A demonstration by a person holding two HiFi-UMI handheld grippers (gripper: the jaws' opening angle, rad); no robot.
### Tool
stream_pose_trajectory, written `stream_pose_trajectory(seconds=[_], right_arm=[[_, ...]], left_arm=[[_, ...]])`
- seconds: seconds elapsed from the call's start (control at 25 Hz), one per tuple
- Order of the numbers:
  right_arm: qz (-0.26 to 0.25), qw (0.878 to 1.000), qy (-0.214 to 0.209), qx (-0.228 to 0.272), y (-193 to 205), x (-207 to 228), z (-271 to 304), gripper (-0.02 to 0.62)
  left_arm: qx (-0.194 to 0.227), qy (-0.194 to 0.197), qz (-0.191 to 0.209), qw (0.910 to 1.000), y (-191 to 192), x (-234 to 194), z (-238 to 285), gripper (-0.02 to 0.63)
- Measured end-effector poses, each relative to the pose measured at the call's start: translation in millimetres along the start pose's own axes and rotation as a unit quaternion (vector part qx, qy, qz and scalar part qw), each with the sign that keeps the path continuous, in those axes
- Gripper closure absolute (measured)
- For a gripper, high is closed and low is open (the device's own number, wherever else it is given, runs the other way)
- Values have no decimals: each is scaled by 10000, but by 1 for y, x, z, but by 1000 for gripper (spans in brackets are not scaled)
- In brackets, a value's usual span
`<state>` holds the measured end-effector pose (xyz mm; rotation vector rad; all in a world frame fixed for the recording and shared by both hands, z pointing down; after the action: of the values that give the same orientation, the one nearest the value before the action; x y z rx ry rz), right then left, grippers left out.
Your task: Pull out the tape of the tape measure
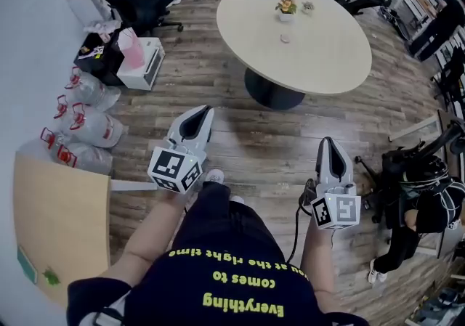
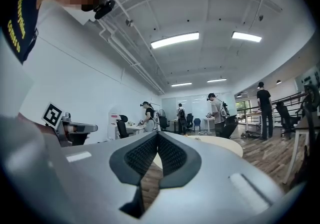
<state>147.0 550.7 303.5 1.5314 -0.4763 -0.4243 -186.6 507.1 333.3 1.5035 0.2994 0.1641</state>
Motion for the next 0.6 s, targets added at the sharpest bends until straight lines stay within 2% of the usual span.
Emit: stream_pose_trajectory(seconds=[0.12, 0.24, 0.48, 0.6], right_arm=[[3, 9999, 156, -48, 1, 5, 4, 547], [164, 9997, 193, -23, 3, 13, 10, 483], [179, 9992, 326, -141, 5, 29, 28, 442], [148, 9991, 360, -192, 5, 37, 45, 420]], left_arm=[[-104, 98, -1, 9999, -2, 1, 6, 570], [-268, 190, 42, 9995, 1, 4, 17, 478], [-255, -111, -26, 9996, 3, -5, 45, 367], [-217, -181, -62, 9996, 2, -13, 63, 344]])
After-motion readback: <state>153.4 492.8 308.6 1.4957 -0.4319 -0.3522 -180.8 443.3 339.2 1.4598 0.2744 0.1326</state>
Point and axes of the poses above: the fingertips, and each gripper's own axes: z forward along the fingers, x to its right, y out of its underside, the point moved 8 cm from there along -z, backward along the fingers, and after that the axes turned 12 degrees about -y, right-handed, at the moved point
